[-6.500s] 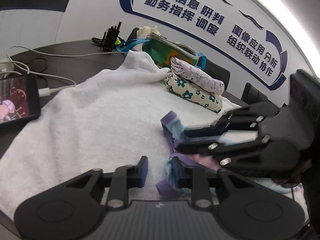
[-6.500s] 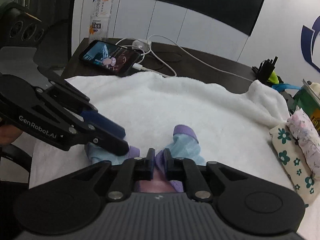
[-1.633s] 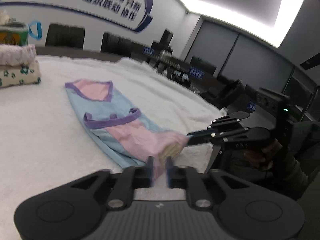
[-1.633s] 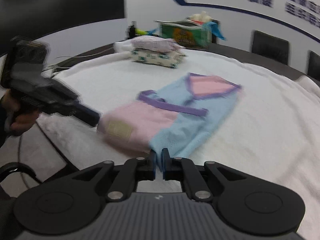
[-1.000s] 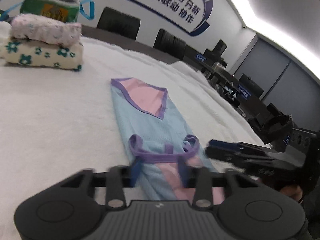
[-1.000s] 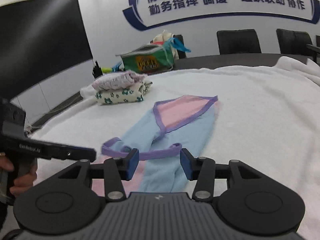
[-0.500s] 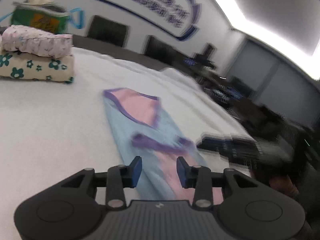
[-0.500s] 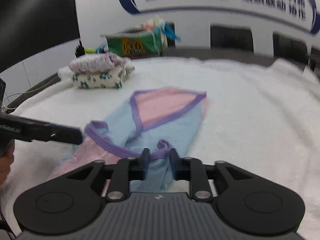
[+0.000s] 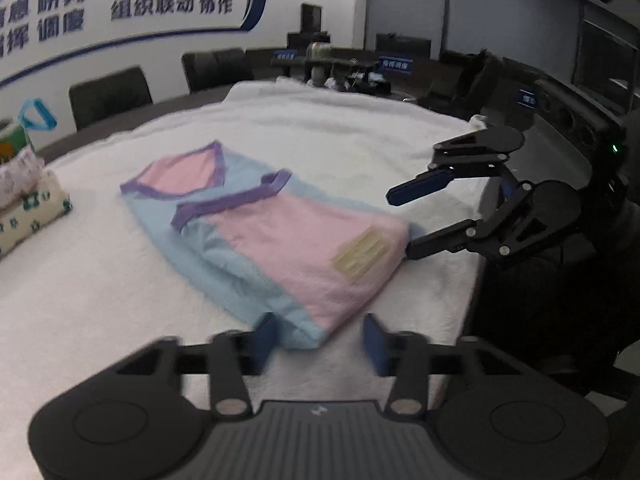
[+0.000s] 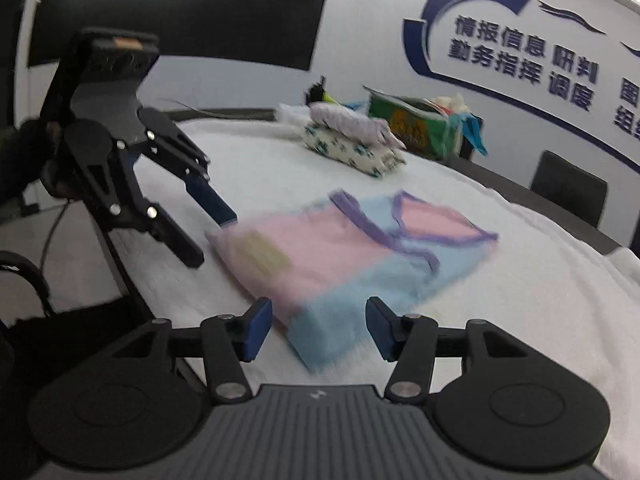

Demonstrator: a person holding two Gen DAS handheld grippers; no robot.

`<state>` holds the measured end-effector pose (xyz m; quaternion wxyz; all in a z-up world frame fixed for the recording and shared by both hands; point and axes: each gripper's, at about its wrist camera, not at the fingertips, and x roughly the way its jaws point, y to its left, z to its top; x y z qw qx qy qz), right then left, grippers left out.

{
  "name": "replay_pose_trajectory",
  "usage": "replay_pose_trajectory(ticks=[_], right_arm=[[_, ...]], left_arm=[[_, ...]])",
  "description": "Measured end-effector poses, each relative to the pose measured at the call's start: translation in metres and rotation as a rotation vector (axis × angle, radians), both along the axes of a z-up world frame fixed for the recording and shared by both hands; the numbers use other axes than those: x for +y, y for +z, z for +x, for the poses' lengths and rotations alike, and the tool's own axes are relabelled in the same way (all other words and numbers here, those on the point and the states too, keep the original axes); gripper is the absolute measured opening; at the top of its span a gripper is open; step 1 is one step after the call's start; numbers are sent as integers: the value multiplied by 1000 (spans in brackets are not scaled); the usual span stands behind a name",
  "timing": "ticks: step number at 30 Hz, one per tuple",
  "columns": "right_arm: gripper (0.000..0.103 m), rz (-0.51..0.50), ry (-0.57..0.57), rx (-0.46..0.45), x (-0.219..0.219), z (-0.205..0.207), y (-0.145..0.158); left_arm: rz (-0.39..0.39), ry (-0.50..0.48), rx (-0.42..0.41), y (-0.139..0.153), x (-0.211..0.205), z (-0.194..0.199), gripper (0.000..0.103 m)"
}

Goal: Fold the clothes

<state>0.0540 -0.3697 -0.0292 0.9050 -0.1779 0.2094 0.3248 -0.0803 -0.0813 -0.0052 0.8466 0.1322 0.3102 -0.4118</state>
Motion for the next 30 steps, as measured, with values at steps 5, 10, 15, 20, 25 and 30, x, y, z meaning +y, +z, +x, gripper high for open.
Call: replay_pose_trajectory(ticks=[5, 10, 15, 20, 25, 30], right_arm=[[4, 8, 27, 14, 0, 1, -7], [3, 15, 80, 28, -7, -26, 3], [3, 184, 89, 36, -34, -32, 25], [3, 251, 26, 31, -38, 21, 40], [3, 227, -82, 124, -23, 102, 42], [10, 67, -269, 224, 0, 160, 17]], left_arm=[[-53, -8, 45, 11, 15, -2, 1], [-121, -117, 100, 20, 25, -29, 1], [-271, -93, 181, 36, 40, -4, 1], [-342, 34, 204, 56, 39, 58, 1], [-295, 209, 290, 44, 22, 129, 2], [-232, 342, 344, 19, 21, 151, 25]])
